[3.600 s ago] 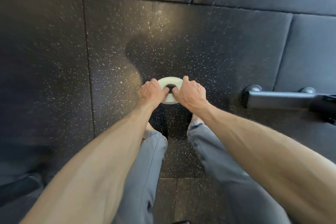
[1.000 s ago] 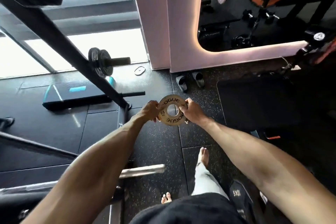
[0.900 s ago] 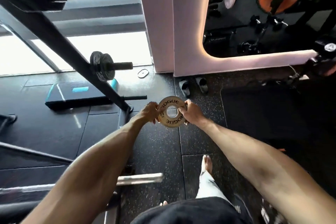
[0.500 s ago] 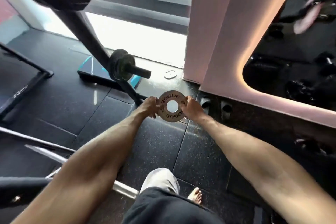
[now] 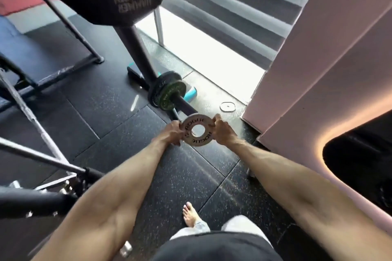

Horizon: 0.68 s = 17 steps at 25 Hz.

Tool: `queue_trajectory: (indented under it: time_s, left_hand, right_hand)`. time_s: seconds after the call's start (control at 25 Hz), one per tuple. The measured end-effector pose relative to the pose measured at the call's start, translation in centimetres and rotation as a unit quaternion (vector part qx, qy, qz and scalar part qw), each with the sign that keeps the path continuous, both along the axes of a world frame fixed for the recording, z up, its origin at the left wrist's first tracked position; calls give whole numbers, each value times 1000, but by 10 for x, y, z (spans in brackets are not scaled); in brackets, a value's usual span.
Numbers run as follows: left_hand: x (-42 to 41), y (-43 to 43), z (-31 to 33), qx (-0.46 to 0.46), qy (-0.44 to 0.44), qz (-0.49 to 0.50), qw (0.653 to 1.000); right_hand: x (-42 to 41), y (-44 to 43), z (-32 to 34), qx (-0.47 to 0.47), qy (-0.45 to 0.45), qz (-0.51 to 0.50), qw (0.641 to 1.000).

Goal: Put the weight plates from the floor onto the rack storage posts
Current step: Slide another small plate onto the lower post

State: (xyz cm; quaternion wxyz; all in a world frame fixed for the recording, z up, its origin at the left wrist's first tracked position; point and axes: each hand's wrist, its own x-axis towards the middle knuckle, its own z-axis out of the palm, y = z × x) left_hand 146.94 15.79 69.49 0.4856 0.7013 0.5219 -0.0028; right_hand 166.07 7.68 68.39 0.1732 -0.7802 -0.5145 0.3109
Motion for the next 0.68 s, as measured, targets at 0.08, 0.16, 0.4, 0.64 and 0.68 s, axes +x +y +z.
queue_trajectory:
  time_s: [0.08,0.16,0.4,0.64,0.68]
  left_hand:
    - [3,11,-5,10,3,24,1000]
    - [7,18,-12,15,9,46,999]
    - [20,28,-27,29,9,120,992]
    - [44,34,-31,40,55,214,974]
    - [47,34,-34,44,68,231,970]
  right_hand:
    - [6,16,0,-8,-8,27,1000]
    - [16,31,-1,-21,-14,65,998]
    - [42,72,-16,-17,-58,182,981]
    - [71,114,-24,20,-99,299,949]
    - [73,121,-24,27,-109,316,942]
